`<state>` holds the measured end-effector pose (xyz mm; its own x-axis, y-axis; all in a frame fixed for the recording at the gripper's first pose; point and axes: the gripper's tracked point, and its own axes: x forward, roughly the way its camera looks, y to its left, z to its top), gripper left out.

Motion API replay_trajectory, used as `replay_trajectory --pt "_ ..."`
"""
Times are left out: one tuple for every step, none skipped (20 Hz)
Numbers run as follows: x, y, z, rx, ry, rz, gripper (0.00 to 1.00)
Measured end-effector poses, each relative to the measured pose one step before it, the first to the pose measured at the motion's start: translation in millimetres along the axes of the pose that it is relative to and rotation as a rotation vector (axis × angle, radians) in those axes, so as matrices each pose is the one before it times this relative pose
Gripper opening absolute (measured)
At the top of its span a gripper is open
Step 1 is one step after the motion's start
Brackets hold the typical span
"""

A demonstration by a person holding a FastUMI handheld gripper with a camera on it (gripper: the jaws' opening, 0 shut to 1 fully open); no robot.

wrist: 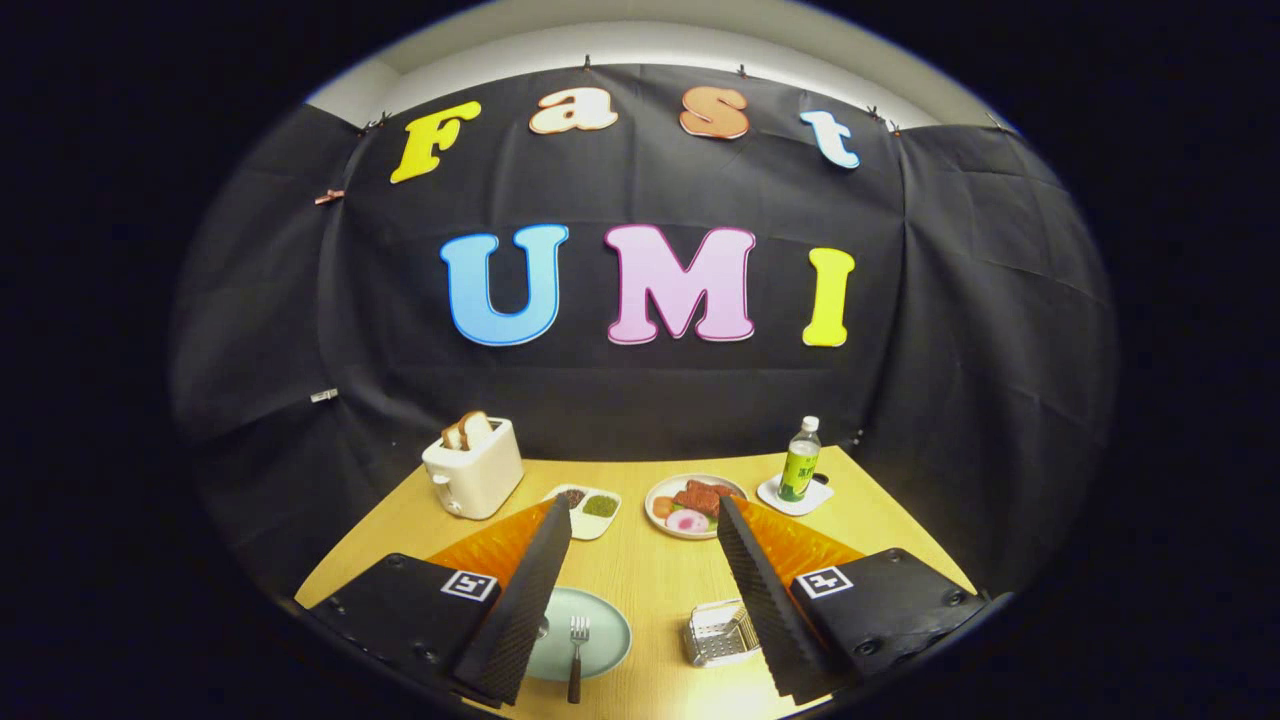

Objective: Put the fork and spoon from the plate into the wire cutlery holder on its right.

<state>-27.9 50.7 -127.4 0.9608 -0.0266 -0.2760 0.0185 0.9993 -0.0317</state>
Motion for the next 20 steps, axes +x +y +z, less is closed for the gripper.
replay_trajectory --pt "2.66 5.14 -11.55 -0.00100 0.02636 0.01155 0.92" --pt "2.12 4.99 -10.03 -0.00178 0.02349 0.01288 0.92" --pt "4.52 7.52 -13.62 -0.00683 0.03490 0.02024 0.92" --pt "3.89 7.89 -17.72 -0.01145 0.05418 0.02136 0.92" --pt "3.48 5.34 -19.17 -0.01024 0.05304 0.01578 0.92" --pt "3.98 5.53 -14.40 -0.00470 0.04417 0.01335 0.93" --pt "5.29 5.09 -14.17 -0.00019 0.04041 0.01302 0.93" --pt "5.06 5.44 -13.87 -0.00190 0.04465 0.01665 0.92" --pt "8.08 6.94 -14.24 -0.00270 0.04458 0.01808 0.93" --pt "7.46 5.99 -13.94 -0.00861 0.05233 0.01904 0.93" --pt "8.40 5.91 -14.50 -0.00974 0.05677 0.02124 0.93" --pt "8.39 5.14 -9.71 -0.00632 0.04550 0.01860 0.92" --pt "10.79 1.15 -8.21 -0.00903 0.03597 0.00378 0.92" --pt "10.32 0.61 -7.82 -0.01470 0.03015 -0.00420 0.90" --pt "10.45 1.23 -8.52 -0.02095 0.03623 -0.00033 0.90" --pt "10.21 0.45 -8.45 -0.02131 0.03700 -0.00220 0.90" --pt "8.89 -0.71 -9.98 -0.01622 0.03979 0.00257 0.90" --pt "9.08 -0.52 -9.35 -0.00301 0.04067 0.00667 0.90" --pt "6.43 -0.30 -7.63 0.00979 0.03991 0.00537 0.89" --pt "8.33 2.05 -7.28 0.01892 0.03771 0.01768 0.88"
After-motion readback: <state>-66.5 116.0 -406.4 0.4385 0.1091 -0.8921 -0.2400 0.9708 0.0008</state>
